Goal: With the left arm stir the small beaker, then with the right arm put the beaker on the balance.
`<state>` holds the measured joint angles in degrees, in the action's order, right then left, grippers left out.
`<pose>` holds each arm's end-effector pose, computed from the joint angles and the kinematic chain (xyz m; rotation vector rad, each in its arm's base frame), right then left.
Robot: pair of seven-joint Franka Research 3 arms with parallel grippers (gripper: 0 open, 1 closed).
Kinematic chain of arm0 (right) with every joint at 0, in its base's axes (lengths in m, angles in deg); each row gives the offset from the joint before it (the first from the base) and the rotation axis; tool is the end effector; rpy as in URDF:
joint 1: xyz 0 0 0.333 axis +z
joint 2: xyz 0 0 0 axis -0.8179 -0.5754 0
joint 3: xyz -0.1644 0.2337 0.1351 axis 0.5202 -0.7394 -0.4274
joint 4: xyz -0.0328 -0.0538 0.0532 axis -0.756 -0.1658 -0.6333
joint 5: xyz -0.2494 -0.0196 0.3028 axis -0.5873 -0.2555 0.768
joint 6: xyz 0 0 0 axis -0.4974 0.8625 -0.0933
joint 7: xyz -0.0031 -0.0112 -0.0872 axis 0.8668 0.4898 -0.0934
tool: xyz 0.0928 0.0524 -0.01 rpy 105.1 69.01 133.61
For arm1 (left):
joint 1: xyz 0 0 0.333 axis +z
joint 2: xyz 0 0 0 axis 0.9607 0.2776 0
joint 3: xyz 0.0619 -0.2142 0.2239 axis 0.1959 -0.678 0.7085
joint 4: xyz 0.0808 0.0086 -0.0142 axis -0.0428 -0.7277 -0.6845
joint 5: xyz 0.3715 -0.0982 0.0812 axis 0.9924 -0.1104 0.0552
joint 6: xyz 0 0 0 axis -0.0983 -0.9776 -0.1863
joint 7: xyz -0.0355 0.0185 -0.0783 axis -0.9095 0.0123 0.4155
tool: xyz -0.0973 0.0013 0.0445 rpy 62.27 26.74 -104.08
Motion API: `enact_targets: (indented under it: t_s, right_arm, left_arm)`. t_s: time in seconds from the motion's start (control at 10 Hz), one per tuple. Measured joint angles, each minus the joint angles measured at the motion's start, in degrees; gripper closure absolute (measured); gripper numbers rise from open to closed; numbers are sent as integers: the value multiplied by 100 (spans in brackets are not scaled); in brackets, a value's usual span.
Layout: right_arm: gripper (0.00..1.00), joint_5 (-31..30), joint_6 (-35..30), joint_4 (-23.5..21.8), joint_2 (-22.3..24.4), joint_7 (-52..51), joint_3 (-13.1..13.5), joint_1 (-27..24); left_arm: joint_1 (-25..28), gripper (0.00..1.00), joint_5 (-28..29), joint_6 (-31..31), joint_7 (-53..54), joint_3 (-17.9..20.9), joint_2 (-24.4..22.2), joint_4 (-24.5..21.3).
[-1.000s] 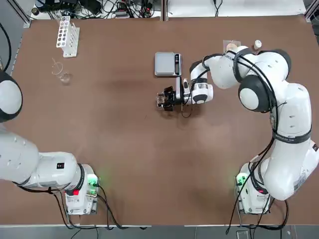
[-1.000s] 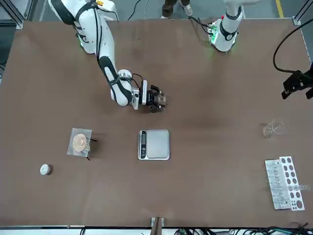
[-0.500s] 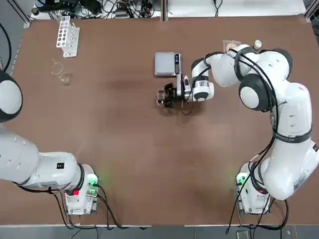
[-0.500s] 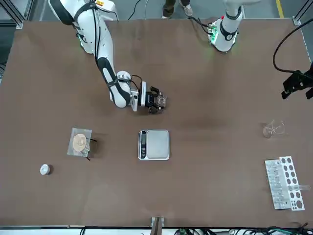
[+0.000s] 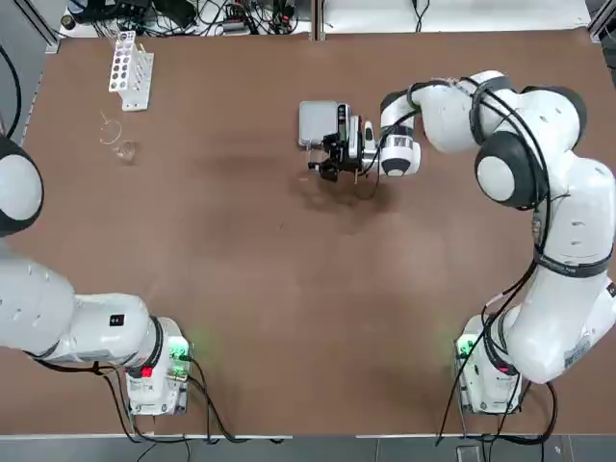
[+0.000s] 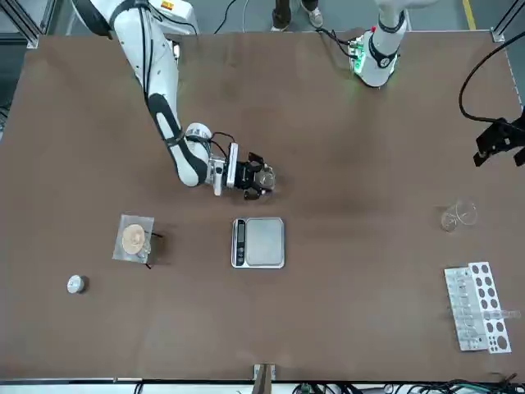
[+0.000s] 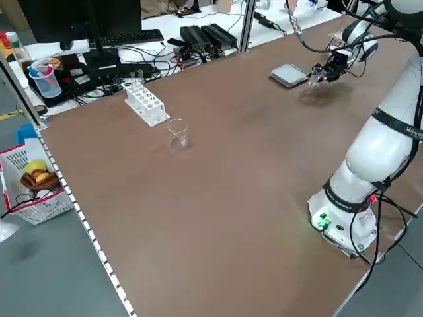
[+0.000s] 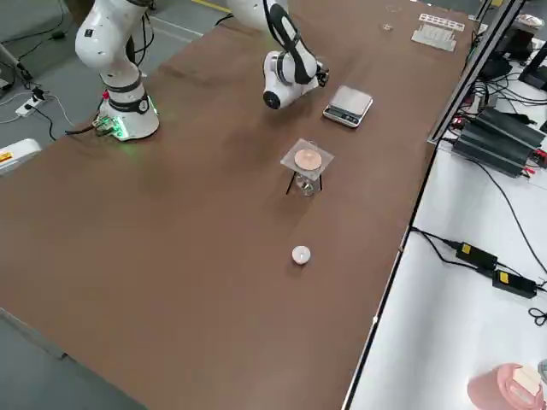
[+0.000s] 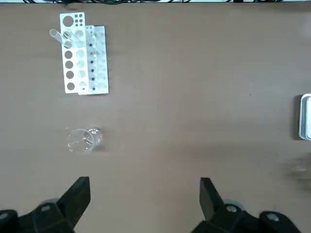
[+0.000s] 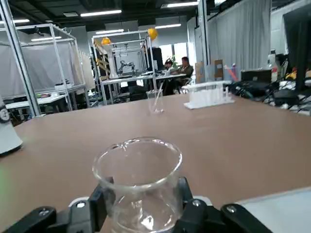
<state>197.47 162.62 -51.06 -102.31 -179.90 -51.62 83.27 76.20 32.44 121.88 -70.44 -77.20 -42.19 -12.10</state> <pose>0.4612 0.3840 0.1392 -1.4403 -1.1418 -1.1749 0.5760 0.0107 0.6524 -3.1357 0.0186 -0.1864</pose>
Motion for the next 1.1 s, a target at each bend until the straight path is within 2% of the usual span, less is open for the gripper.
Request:
enact_targets:
  t_s: [0.3,0.6,1.1]
  right_arm:
    - [41,37,0,89,119,217,9,-163]
    - [41,51,63,445,116,446,48,-290]
    - [41,52,464,895,-163,740,365,-303]
  left_arm:
    - [0,0,0,0,0,0,0,0]
    - [5,0,0,0,0,7,0,1]
    - [6,0,0,-1,0,4,0,1]
